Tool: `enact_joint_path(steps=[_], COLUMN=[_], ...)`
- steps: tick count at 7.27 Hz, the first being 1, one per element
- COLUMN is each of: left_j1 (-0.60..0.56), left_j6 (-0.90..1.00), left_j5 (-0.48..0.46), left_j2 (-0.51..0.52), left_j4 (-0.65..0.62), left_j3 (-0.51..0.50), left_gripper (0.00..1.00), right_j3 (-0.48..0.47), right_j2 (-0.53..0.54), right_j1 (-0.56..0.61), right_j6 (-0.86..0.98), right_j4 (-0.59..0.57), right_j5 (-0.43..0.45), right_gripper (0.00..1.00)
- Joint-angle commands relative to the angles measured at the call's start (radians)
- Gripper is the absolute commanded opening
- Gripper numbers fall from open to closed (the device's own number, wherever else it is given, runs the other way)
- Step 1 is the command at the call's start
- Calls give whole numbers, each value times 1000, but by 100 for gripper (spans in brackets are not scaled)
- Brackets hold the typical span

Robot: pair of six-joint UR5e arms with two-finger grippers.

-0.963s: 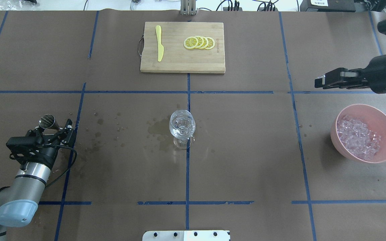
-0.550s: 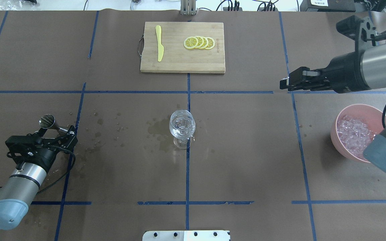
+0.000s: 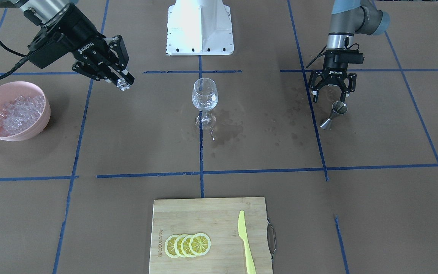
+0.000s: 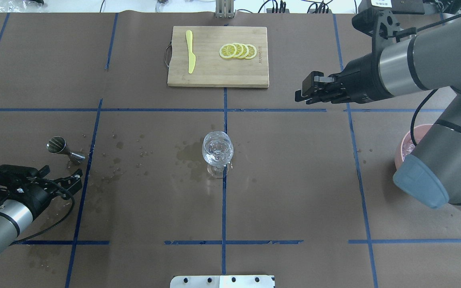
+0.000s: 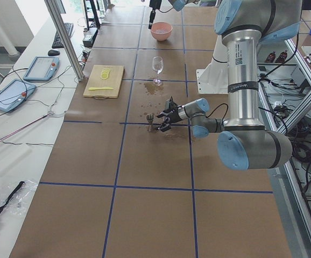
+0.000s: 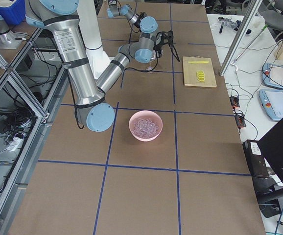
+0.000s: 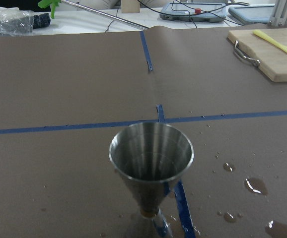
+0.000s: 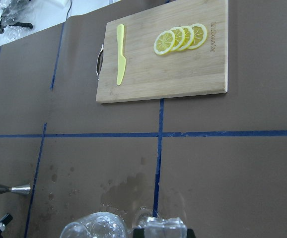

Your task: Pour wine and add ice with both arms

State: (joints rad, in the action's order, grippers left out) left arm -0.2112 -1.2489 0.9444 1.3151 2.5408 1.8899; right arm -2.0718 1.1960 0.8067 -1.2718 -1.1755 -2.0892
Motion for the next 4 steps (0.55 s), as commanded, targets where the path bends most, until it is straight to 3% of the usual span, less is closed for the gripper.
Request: enact_joint_path(steps=[1, 4], left_j1=[-8, -29], left_j6=[52, 62], left_j5=[191, 324], left_j2=[-104, -142], left_j4=[-19, -60], left_j3=[125, 172], left_gripper=[100, 100], right_j3=[41, 73], right_j2=[-97, -170], right_j1=[-79, -196], right_j6=[-3, -24], right_j4=[-63, -84], right_j5=[87, 180], right_gripper=[0, 0])
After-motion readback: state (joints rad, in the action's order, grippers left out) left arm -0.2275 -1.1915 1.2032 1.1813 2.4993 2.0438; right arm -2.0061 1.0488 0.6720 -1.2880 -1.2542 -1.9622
